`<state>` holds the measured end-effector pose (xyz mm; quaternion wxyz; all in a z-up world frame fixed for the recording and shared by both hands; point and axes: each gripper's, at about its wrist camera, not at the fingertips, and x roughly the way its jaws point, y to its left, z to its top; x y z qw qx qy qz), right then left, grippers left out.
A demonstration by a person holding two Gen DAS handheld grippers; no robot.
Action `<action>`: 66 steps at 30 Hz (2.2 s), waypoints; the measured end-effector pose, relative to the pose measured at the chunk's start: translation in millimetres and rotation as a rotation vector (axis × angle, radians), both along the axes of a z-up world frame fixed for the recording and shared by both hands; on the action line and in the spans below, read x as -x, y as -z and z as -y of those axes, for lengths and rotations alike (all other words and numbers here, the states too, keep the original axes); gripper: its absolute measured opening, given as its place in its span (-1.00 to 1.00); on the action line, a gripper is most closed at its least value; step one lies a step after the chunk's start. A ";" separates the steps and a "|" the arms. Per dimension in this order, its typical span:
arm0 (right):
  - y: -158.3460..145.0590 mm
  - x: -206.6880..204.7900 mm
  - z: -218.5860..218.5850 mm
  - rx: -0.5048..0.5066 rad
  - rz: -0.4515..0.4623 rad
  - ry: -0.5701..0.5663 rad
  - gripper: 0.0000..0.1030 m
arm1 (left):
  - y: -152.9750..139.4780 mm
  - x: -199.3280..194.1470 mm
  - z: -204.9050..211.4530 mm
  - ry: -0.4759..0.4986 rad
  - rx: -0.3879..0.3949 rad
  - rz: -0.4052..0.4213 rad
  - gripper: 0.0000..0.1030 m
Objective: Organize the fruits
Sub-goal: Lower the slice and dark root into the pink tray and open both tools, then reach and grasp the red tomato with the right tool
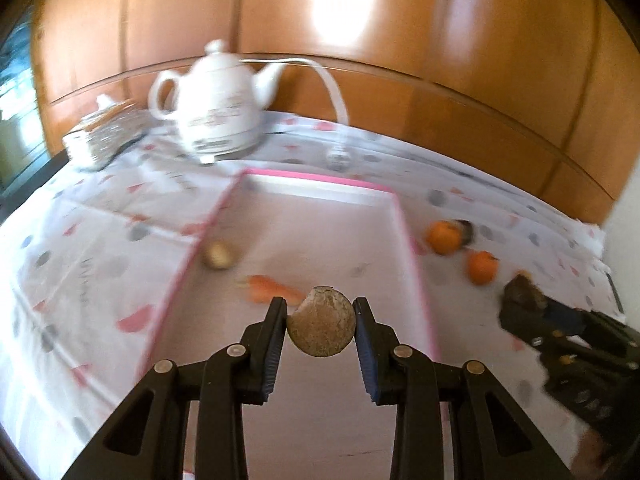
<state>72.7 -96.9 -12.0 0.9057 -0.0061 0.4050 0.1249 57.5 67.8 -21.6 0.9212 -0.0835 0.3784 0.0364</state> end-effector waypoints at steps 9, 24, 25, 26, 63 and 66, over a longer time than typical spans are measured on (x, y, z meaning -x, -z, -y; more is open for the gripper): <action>-9.7 -17.1 -74.4 -0.060 -0.024 -0.176 -0.12 | 7.7 9.0 -44.5 -0.135 0.004 -0.013 -0.09; -4.9 1.3 -84.7 -0.021 -0.015 -0.152 0.07 | -4.2 20.1 -47.8 -0.180 0.015 0.024 0.54; -3.7 3.0 -83.7 -0.014 -0.014 -0.144 0.07 | -3.7 20.6 -47.0 -0.182 0.015 0.022 0.56; -2.9 4.4 -82.6 -0.008 -0.012 -0.135 0.07 | -3.5 21.1 -46.5 -0.184 0.015 0.023 0.57; 32.4 26.3 88.9 -0.022 -0.077 0.351 0.06 | -3.3 13.1 45.1 0.113 -0.026 0.007 0.63; 33.9 25.5 100.4 -0.029 -0.083 0.381 0.06 | -2.5 11.4 50.5 0.128 -0.023 0.002 0.63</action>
